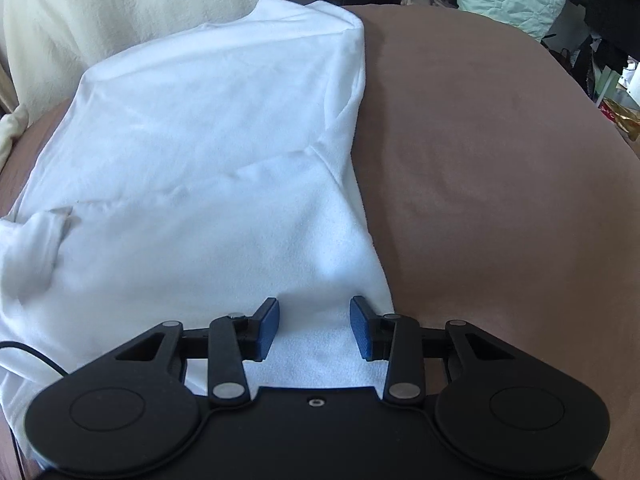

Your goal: Fold clothes

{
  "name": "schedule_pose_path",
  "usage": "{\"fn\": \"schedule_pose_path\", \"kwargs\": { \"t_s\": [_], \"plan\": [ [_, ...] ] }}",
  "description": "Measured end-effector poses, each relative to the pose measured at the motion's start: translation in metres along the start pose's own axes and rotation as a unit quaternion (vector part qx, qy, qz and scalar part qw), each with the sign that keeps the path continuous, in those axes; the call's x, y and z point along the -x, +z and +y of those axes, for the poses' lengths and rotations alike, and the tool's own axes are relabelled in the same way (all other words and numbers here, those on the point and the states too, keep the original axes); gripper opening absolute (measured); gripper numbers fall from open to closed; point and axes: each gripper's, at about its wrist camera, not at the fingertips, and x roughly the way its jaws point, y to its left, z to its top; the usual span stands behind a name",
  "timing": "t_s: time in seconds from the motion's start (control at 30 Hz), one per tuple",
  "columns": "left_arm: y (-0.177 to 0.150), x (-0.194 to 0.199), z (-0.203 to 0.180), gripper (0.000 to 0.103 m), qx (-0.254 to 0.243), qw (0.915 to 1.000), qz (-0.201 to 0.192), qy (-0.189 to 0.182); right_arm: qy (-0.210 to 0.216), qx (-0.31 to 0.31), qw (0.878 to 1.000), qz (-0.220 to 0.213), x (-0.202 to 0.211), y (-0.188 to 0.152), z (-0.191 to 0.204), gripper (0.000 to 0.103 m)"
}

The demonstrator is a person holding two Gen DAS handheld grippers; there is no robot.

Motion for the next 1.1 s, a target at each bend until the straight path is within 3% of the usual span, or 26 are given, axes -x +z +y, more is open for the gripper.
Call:
{"fn": "schedule_pose_path", "kwargs": {
  "t_s": [0.07,0.2,0.33,0.4,0.47,0.57,0.63,0.7,0.73,0.8,0.83,0.9,0.93,1.0,1.07,1.1],
  "plan": [
    [0.000,-0.015,-0.001,0.038,-0.018,0.9987,0.039,-0.029,0.004,-0.007,1.000,-0.021,0.006,0.001,-0.005,0.047],
    [0.003,-0.028,-0.030,0.041,-0.126,0.9858,0.072,-0.084,0.012,-0.021,0.998,-0.063,0.018,0.004,-0.015,0.053],
    [-0.002,-0.039,-0.049,0.054,-0.125,0.9775,0.083,-0.149,0.031,-0.046,0.994,-0.096,0.023,0.008,-0.025,0.053],
    [-0.011,-0.050,-0.055,0.061,-0.121,0.9774,0.083,-0.152,0.046,-0.047,0.993,-0.101,0.018,0.013,-0.023,0.053],
    [-0.022,-0.068,-0.060,0.063,-0.132,0.9777,0.095,-0.133,0.043,-0.025,0.994,-0.096,0.009,0.017,-0.017,0.055],
    [-0.039,-0.080,-0.067,0.064,-0.221,0.9691,0.089,-0.064,0.035,0.014,0.996,-0.082,-0.008,0.024,-0.009,0.065],
    [-0.047,-0.079,-0.065,0.065,-0.266,0.9603,0.077,-0.034,0.024,0.032,0.998,-0.053,-0.019,0.023,-0.003,0.065],
    [-0.043,-0.073,-0.057,0.065,-0.257,0.9625,0.076,-0.040,0.002,0.071,0.996,-0.054,-0.025,0.021,0.006,0.035],
    [-0.040,-0.069,-0.053,0.065,-0.248,0.9646,0.077,-0.044,-0.010,0.092,0.994,-0.057,-0.028,0.020,0.011,0.012],
    [-0.033,-0.063,-0.043,0.066,-0.228,0.9700,0.069,-0.049,-0.073,0.123,0.984,-0.109,-0.011,0.019,0.020,0.009],
    [-0.029,-0.060,-0.038,0.066,-0.217,0.9725,0.065,-0.052,-0.110,0.117,0.978,-0.133,-0.003,0.019,0.018,0.000],
    [-0.026,-0.058,-0.032,0.066,-0.202,0.9749,0.062,-0.071,-0.184,0.088,0.964,-0.173,0.012,0.020,0.009,0.000],
    [-0.026,-0.059,-0.032,0.066,-0.193,0.9755,0.065,-0.083,-0.167,0.048,0.970,-0.170,0.014,0.021,-0.005,0.000],
    [-0.027,-0.063,-0.037,0.066,-0.190,0.9734,0.069,-0.108,-0.089,-0.051,0.984,-0.145,0.012,0.022,-0.037,0.001],
    [-0.031,-0.065,-0.046,0.066,-0.201,0.9681,0.071,-0.133,0.000,-0.138,0.983,-0.118,0.009,0.023,-0.064,0.012],
    [-0.034,-0.064,-0.052,0.066,-0.213,0.9637,0.071,-0.145,0.052,-0.170,0.978,-0.105,0.007,0.023,-0.073,0.012]
  ]
}}
